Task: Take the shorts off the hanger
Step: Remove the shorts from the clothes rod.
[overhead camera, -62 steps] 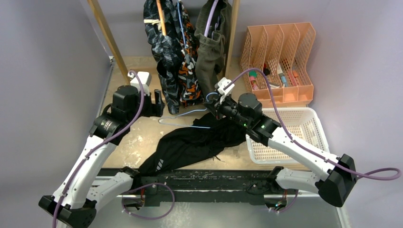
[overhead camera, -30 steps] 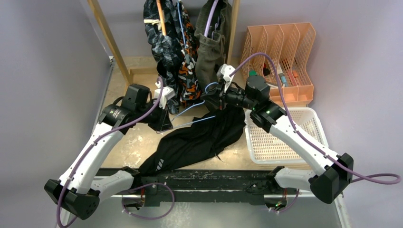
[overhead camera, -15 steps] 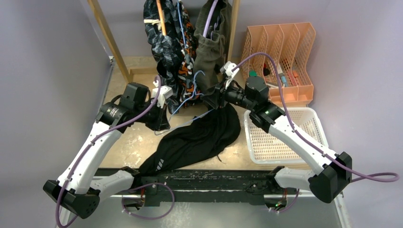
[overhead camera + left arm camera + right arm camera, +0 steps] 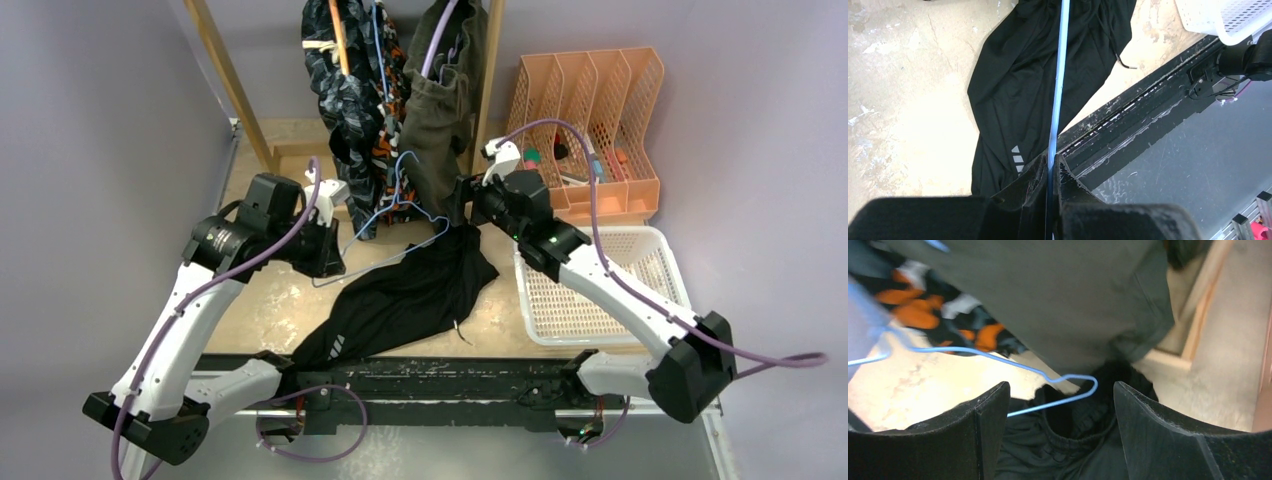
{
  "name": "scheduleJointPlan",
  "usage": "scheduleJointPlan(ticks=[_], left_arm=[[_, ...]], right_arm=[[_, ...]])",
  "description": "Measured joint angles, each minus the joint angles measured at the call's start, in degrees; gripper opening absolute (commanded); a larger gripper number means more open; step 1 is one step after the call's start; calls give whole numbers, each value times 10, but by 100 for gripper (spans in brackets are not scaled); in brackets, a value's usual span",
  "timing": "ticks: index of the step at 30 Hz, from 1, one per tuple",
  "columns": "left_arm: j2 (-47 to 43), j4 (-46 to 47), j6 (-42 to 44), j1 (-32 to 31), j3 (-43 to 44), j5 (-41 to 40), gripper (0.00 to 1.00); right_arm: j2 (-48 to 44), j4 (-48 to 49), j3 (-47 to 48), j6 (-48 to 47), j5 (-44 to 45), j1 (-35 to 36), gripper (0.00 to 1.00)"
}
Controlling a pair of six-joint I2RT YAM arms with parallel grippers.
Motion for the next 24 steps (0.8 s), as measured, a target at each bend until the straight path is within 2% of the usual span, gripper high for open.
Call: scheduleJointPlan(ticks=[8,16,24], left_arm=[[-7,-12,-5,0,10,10,0],[-65,6,-22,0,30,62,0],[-117,-7,-43,0,61,47,0]], right_arm=[[91,-43,-44,104,77,0,74],[57,-8,-51,118,75,0,74],[56,-9,-45,124,77,0,74]])
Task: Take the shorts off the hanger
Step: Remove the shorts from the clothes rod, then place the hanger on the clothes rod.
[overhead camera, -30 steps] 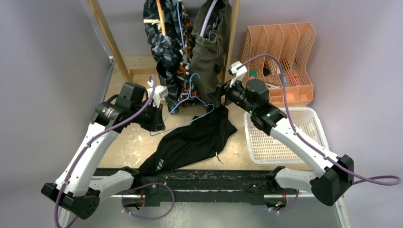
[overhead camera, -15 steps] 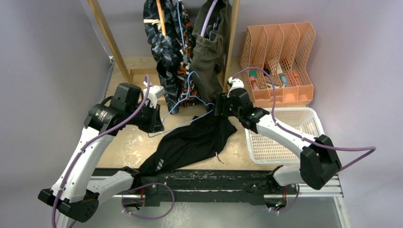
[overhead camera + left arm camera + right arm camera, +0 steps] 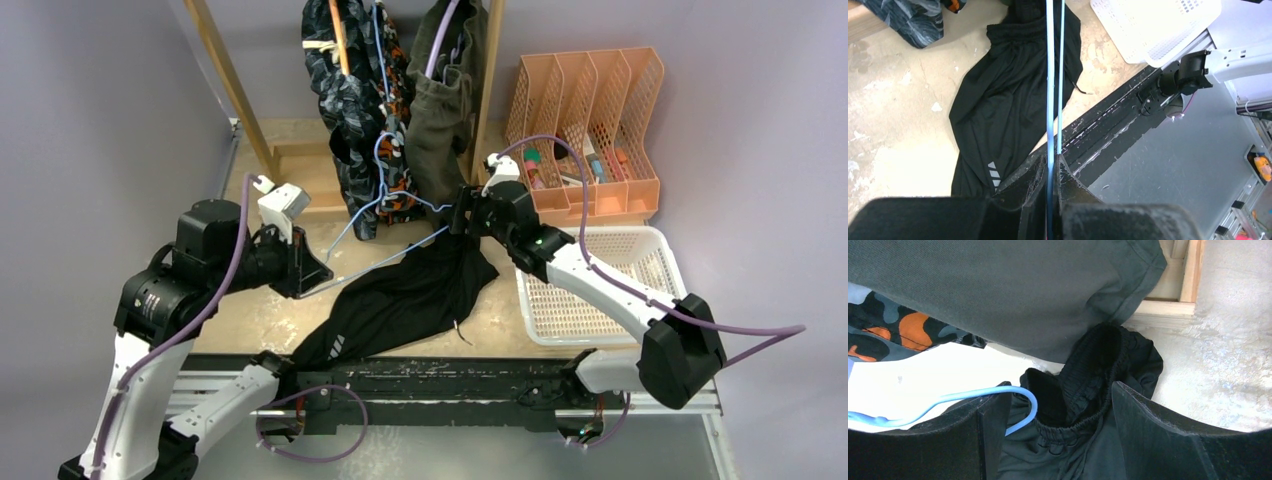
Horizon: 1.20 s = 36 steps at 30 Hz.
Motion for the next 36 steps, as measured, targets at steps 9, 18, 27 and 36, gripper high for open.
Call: scheduleJointPlan(ticks=[9,18,27,36], left_arm=[[-45,-42,-56,0,-15,-92,0],[-51,-135,-108,0,3,-214,0],[-13,-162,-133,1,66,-267,0],[23,-143,-139,1,133,-381,0]], right_arm=[[-12,0,0,9,-11,1,75],[-49,-2,-14,18,-12,0,76],[-80,-11,-29,22,0,0,77],[-98,-16,-37,22,9,0,78]])
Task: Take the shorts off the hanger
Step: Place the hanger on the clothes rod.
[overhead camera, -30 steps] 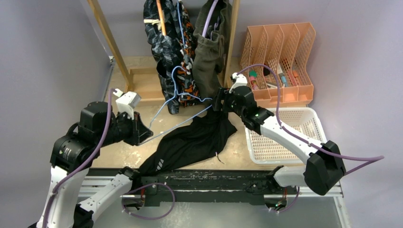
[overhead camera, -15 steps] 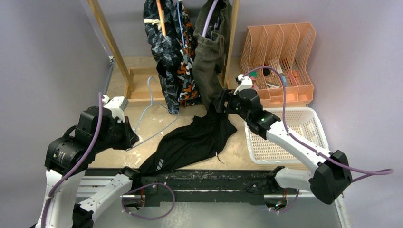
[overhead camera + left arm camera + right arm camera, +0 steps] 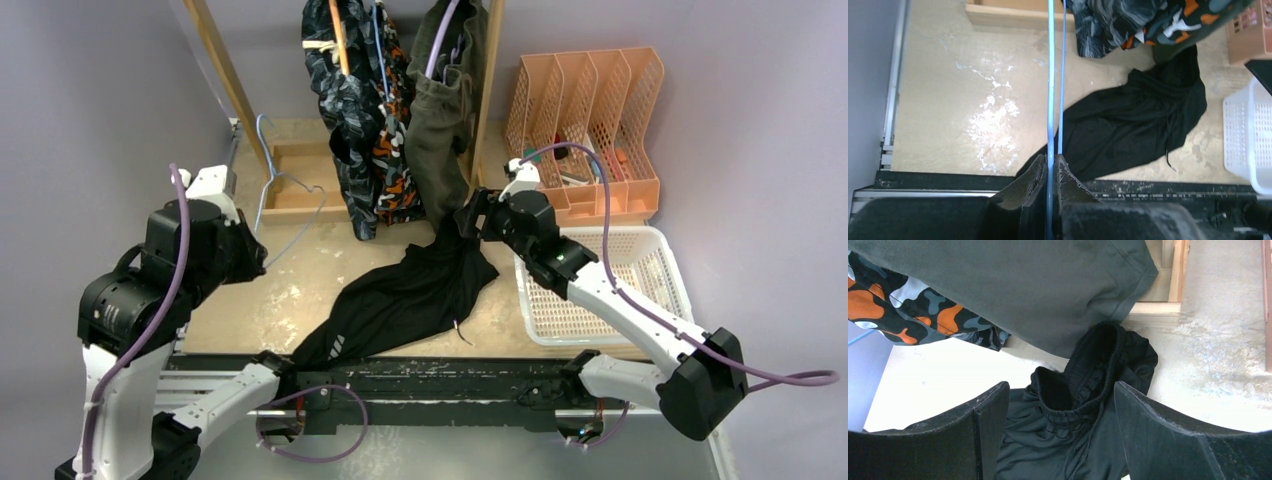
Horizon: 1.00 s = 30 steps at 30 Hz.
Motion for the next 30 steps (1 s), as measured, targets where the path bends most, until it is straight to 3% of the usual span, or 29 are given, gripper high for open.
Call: scheduleJointPlan(ticks=[16,19,30], left_arm=[[48,180,58,0,0,-122,0],[67,219,81,0,5,-131,0],[123,302,132,0,56,-140,0]], right_arm=[[-13,-1,-18,-10,-30,0,84],[-15,10,-20,-12,-46,0,88],[-28,17,-30,-36,-52,0,89]])
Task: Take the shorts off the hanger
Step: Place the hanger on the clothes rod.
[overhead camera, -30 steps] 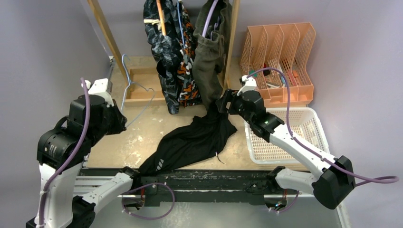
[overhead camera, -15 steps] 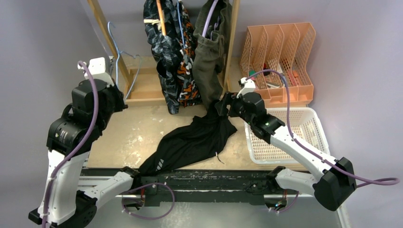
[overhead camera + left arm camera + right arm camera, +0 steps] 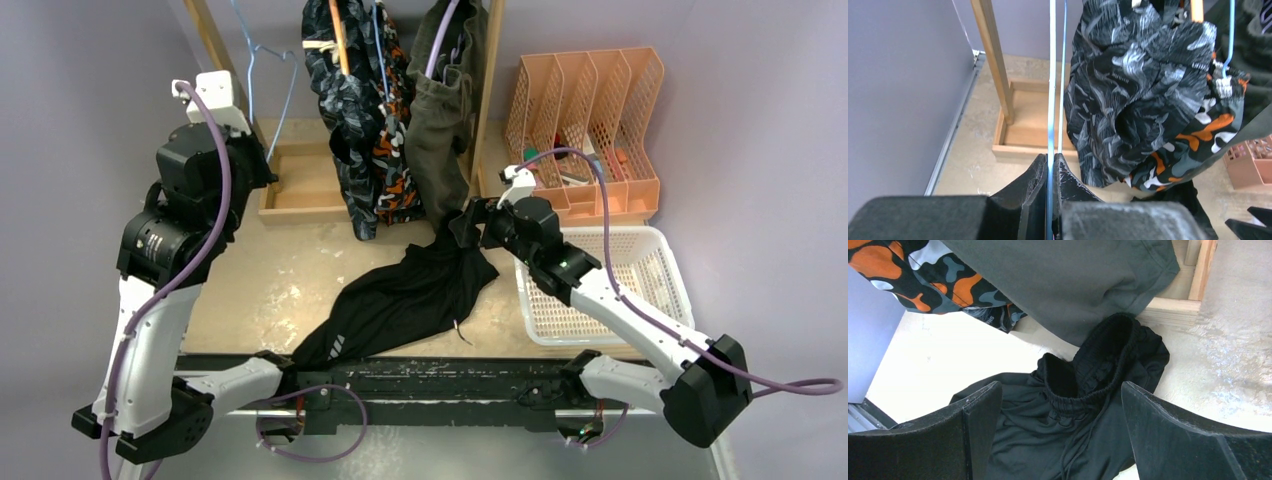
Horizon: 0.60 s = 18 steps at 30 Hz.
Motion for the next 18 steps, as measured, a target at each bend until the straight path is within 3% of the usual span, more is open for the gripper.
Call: scheduleJointPlan(ticks=[18], left_arm=[[92,63,54,0,43,-49,0]], right_arm=[[23,-1,4,-16,-22,0,90]])
